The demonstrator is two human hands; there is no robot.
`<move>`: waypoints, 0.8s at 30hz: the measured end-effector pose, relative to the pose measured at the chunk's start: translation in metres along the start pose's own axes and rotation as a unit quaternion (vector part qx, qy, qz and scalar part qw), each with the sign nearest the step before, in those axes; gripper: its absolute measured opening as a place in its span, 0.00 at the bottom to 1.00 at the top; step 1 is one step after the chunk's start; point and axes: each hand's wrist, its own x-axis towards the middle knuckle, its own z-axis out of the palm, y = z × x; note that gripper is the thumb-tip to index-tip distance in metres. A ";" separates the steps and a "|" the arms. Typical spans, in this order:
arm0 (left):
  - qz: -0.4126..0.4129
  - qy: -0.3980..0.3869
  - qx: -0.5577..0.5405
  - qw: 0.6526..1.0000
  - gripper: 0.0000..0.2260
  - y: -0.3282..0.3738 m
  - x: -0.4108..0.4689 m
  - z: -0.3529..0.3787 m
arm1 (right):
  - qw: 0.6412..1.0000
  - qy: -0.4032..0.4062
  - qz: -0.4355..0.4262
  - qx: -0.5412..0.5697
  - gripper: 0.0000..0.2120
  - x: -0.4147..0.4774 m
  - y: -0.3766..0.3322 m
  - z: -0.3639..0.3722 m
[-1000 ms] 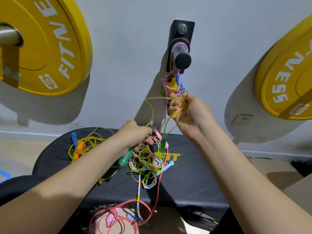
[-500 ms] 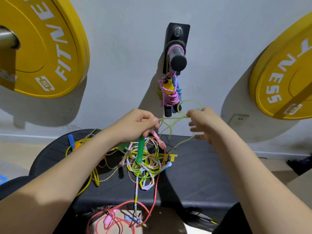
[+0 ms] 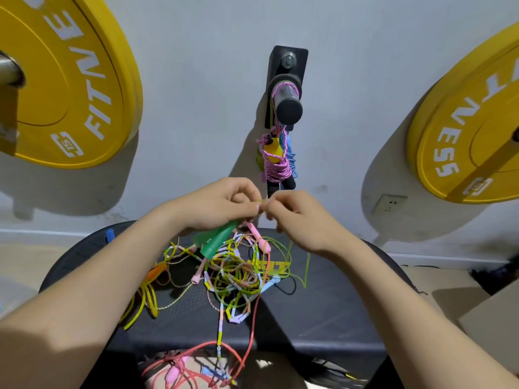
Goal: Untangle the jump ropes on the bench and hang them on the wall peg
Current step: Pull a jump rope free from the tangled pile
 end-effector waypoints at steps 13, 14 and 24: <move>-0.045 -0.026 -0.010 0.999 0.11 0.003 -0.011 0.010 | 0.995 0.085 -0.026 -0.037 0.14 0.010 0.013 -0.007; -0.052 -0.031 0.001 0.998 0.12 0.003 -0.013 0.010 | 0.995 0.090 -0.026 -0.040 0.14 0.010 0.013 -0.006; -0.071 -0.093 -0.054 0.992 0.09 0.002 -0.024 0.005 | 0.994 0.046 -0.078 -0.059 0.08 0.004 0.011 -0.016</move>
